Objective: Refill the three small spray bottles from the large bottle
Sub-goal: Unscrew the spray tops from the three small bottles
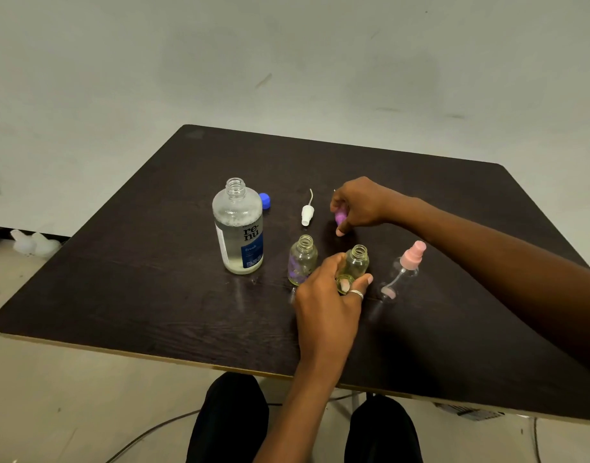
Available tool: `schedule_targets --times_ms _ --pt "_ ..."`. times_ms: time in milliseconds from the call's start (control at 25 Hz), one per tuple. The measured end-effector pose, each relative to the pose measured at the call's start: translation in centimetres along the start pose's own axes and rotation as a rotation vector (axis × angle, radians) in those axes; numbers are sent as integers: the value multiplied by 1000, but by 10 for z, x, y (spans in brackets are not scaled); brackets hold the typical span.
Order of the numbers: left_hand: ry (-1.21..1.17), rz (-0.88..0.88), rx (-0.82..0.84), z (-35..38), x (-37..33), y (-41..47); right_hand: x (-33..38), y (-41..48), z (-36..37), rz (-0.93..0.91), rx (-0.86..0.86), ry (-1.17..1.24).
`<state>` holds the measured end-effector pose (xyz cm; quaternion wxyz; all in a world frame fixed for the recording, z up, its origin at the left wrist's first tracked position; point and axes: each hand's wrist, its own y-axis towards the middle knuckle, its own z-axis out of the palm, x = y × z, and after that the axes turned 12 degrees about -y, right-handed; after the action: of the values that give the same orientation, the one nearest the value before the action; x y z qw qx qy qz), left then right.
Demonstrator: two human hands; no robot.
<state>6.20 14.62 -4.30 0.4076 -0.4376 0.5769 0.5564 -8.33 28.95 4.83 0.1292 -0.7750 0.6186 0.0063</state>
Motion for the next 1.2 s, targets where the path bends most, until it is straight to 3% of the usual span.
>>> schedule_targets --times_ms 520,1200 --pt "9 3 -9 1 1 1 -2 -4 -1 9 2 28" --pt "26 24 -14 1 0 -1 -23 -43 -29 60 -116 51"
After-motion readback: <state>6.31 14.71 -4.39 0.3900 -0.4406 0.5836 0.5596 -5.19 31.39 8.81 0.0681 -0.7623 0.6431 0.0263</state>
